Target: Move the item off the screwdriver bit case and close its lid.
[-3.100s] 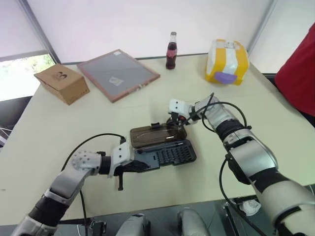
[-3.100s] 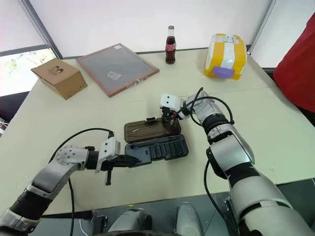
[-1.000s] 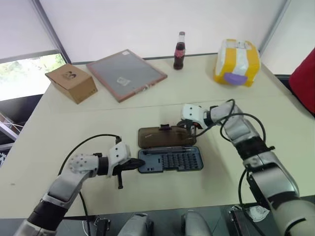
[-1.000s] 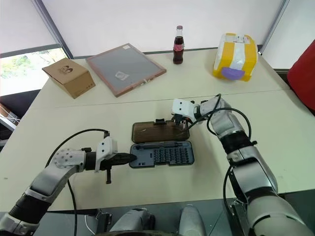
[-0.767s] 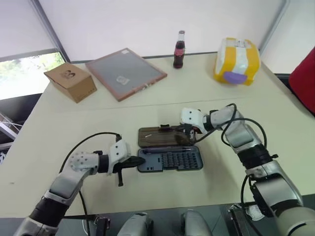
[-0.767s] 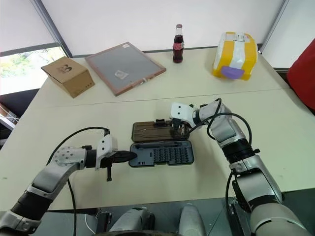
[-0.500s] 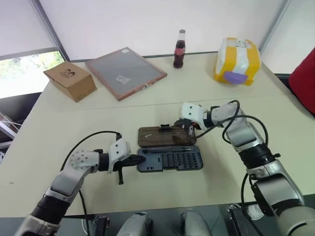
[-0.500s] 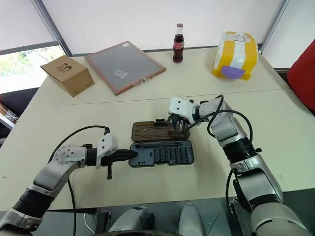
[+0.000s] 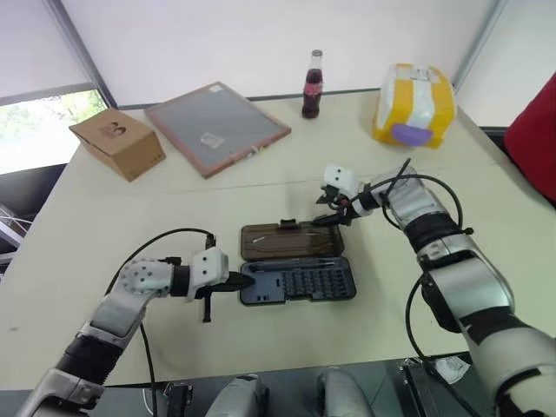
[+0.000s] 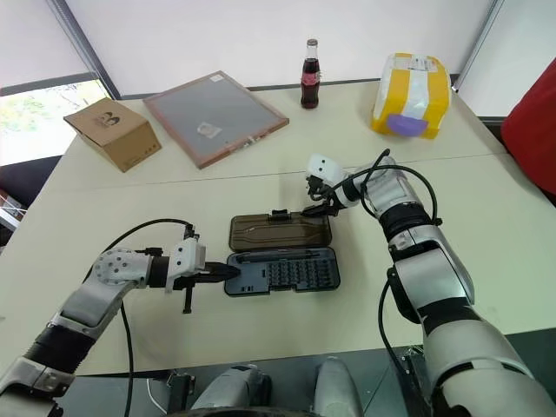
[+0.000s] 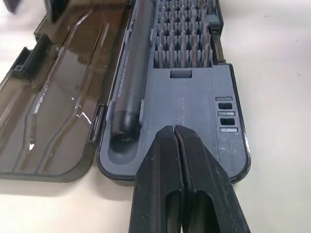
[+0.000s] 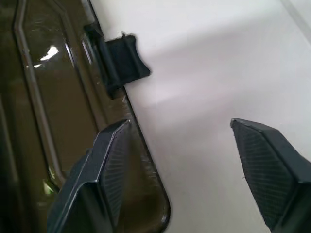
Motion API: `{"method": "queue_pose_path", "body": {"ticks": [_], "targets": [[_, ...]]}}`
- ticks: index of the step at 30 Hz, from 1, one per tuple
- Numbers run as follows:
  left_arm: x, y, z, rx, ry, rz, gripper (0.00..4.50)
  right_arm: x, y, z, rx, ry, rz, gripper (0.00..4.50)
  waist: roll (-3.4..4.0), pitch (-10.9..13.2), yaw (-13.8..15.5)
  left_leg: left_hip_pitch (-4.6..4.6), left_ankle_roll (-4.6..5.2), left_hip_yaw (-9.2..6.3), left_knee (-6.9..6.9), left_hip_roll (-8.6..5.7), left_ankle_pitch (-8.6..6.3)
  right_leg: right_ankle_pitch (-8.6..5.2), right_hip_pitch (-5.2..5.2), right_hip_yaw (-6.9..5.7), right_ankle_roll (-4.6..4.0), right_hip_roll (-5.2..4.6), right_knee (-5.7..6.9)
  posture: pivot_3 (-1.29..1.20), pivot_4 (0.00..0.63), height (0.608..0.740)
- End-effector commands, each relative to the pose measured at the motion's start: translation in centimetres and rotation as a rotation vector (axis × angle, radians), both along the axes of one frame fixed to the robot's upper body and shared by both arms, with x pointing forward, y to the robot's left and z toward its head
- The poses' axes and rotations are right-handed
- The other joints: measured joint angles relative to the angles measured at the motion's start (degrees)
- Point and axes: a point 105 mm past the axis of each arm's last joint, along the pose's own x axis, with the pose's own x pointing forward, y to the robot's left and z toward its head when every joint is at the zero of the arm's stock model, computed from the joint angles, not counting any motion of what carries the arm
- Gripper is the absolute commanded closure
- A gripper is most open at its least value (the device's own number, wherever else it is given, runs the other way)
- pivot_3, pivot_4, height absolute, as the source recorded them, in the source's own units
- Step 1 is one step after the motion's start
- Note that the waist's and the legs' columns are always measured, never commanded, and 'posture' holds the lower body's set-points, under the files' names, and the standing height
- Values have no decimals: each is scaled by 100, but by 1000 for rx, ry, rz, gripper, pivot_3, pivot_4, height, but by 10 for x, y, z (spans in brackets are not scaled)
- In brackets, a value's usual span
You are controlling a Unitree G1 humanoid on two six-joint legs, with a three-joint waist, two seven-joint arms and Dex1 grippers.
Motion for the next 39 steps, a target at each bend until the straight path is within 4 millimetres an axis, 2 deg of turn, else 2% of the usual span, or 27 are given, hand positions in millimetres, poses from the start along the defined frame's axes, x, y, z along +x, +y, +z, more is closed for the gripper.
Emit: {"method": "queue_pose_path", "body": {"ticks": [1,6,8,10,13,14,17,20,22,24,26,29,32,34,39], "targets": [[-15,13,-39,126,128,28,4500,1,6,4,-16,8,35,1158,3,0,-19,0,0,0,0,0,0,0,0,0,0,0,0,0,150,740],[-20,14,-41,117,137,46,4500,-1,7,-11,-51,51,25,1158,5,-2,-32,6,0,0,-3,1,0,0,0,1,0,1,5,0,150,740],[-21,14,-41,114,138,56,4500,-7,7,-22,-62,106,29,1779,9,-7,-38,8,0,-1,-5,1,0,0,1,2,0,1,6,0,150,740],[-20,14,-40,111,136,65,4500,-13,6,-30,-68,153,39,2627,11,-14,-45,11,0,-1,-12,3,0,0,0,2,0,2,6,0,150,740],[-19,13,-39,104,131,77,4500,-20,4,-45,-103,197,55,4202,11,-37,-47,19,-1,0,-18,4,0,0,5,2,0,3,6,0,150,740],[-18,13,-39,103,130,79,4500,-23,3,-49,-118,203,63,4462,4,-54,-46,20,-1,0,-19,4,0,0,6,2,0,3,6,0,150,740],[-17,12,-38,99,127,89,4500,-27,2,-62,-154,186,94,4462,-16,-94,-35,32,-2,-5,-33,9,0,0,11,0,0,8,6,0,150,740],[-18,13,-38,96,132,101,4500,-16,3,-61,-203,20,122,4462,-34,-135,-35,53,-2,-5,-46,9,0,-1,24,1,-1,10,3,0,150,740],[-20,13,-39,92,142,105,4500,0,7,-42,-228,-168,135,4462,-41,-143,-55,112,-2,1,-63,14,-2,-1,50,2,-2,19,-4,0,150,740],[-21,12,-39,89,148,106,4500,13,12,-15,-212,-331,138,4462,-44,-142,-70,126,5,6,-63,18,-6,-2,87,5,-1,24,-13,0,150,740],[-21,10,-39,84,151,104,4500,17,14,10,-190,-460,156,4462,-42,-132,-55,125,18,9,-59,18,-13,-2,88,8,-2,29,-13,0,150,740],[-20,7,-38,76,154,97,4500,6,13,34,-159,-592,188,4462,-9,-77,15,108,6,7,-42,18,-3,1,75,10,-7,33,3,0,150,740],[-19,6,-38,77,157,81,4500,-22,18,47,-95,-651,194,4462,1,-70,45,61,-32,-3,-45,18,19,1,30,11,-7,27,12,0,150,740],[-18,5,-37,78,156,73,4500,-38,22,51,-74,-678,185,4462,0,-70,35,4,-41,-9,-37,19,24,2,-23,8,-6,27,17,0,150,740],[-16,3,-33,54,167,76,4500,-64,27,52,-75,-730,171,4462,-16,-59,11,-1,-41,-4,-49,19,24,2,-33,6,-6,23,8,0,150,740]]}}
